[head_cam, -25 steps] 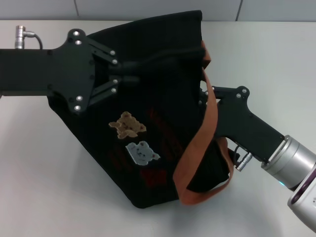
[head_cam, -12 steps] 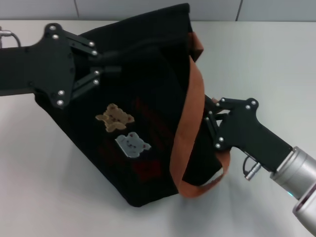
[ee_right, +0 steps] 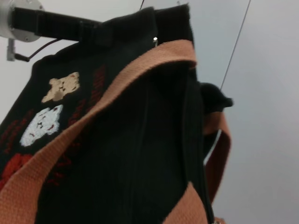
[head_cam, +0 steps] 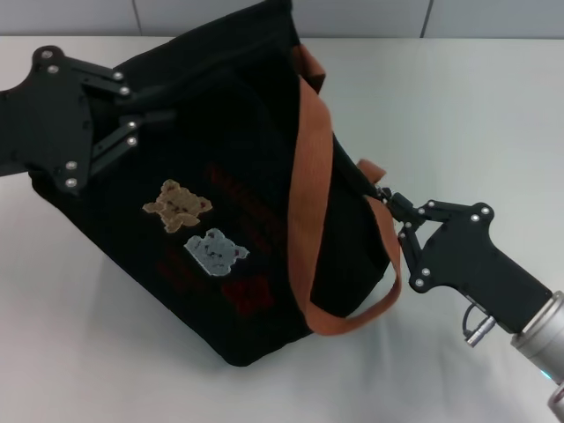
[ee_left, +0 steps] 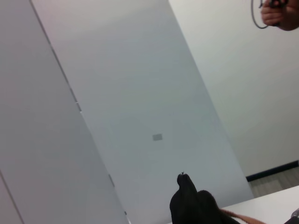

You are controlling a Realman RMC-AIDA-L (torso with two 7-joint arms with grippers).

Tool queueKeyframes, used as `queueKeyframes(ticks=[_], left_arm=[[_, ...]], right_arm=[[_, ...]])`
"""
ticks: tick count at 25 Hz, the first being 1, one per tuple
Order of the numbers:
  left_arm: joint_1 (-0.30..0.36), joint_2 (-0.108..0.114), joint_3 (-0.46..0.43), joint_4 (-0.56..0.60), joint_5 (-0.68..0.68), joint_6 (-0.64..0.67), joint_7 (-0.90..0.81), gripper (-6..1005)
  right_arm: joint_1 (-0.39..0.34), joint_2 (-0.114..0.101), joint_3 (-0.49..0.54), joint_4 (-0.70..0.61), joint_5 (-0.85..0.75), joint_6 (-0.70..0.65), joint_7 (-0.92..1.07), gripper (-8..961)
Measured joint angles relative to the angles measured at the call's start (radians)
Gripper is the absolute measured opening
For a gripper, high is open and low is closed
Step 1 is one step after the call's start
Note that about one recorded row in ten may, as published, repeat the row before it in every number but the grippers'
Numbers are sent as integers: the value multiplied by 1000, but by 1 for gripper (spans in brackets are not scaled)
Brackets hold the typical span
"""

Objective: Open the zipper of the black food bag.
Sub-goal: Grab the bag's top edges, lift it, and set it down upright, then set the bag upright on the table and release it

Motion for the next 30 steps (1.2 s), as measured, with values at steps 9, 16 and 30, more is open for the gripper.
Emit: queueKeyframes(ticks=[9, 16, 30], left_arm=[[92, 32, -55, -271, 0, -2, 160, 89], [182, 5, -138, -517, 8, -113, 366, 89], [65, -26, -194, -976, -87, -329, 612, 87]], right_arm=[[-2, 1, 83, -35, 4, -127, 164, 23], [16, 1, 259, -55, 4, -140, 367, 102], [31, 3, 348, -87, 4, -132, 502, 570]])
